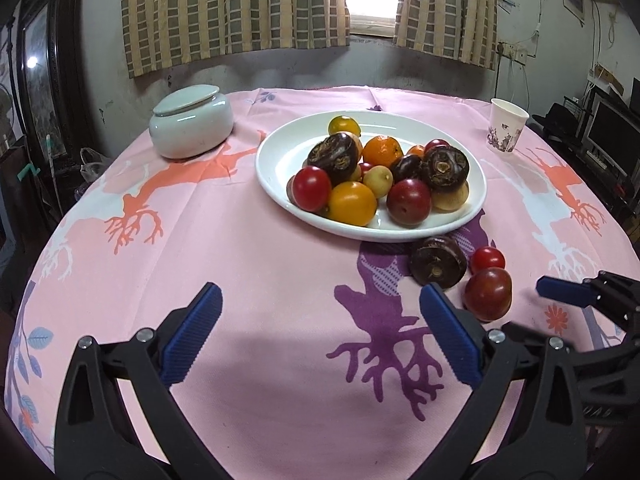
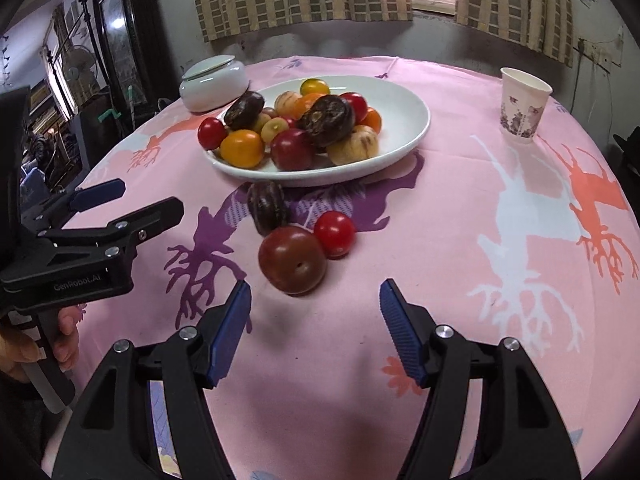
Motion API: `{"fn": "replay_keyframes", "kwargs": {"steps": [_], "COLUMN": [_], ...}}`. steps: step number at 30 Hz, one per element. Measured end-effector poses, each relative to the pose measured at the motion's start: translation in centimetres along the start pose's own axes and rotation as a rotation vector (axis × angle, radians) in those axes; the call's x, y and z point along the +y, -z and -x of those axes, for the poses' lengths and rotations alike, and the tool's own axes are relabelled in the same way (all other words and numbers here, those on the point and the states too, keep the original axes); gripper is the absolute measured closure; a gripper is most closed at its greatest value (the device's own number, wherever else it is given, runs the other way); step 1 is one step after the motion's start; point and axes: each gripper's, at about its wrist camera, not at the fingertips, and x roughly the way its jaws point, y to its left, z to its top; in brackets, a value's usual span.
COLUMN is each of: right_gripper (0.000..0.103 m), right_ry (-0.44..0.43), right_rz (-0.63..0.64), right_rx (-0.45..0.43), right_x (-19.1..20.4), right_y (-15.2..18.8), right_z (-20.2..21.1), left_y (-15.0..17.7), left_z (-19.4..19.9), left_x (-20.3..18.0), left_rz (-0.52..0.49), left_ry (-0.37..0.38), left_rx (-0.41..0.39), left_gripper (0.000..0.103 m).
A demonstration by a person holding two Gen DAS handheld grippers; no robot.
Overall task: Organize fruits
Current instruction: 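Grasp a dark red tomato with the right tool while the left tool grasps a red cherry tomato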
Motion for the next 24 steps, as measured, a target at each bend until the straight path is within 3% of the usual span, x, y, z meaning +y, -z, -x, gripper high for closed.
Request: {"fn": "replay_keyframes", "kwargs": {"steps": [9,12,13,14,24], "right_gripper": [0.037,0.044,0.059,0.063,0.063], "right_ry": [-0.003,0.004,0.006,0.010,0.002], "right_rz": [0.001,-0.017,-0.018,-0.013,-0.022], "right_rx": [0.052,0.050,0.049,0.048,0.041], "right_x": [1.4,1.3,1.2,1.3,-0.4], "right_y": [-1.0,-1.6,-1.8,-1.9,-0.7], "right_z": [-3.1,-3.6,-3.7,-3.8,-1.7], "left_y": [-0.1,0.0,0.0,0.1,0.5], "left_z": [-0.7,-0.9,-1.1,-1.2,-1.4], "left_x": [0.7,0.9,1.0,1.1,0.1], "left_rz": [0.025,0.037,0.041,0.043,0.016], "left_ry": [0.003,0.005,0.005,0.005,0.021], "left_rx": [0.026,0.035,0.040,0.045,0.056], "left_gripper": [0.002,0.002,0.002,0.002,0.002]}}
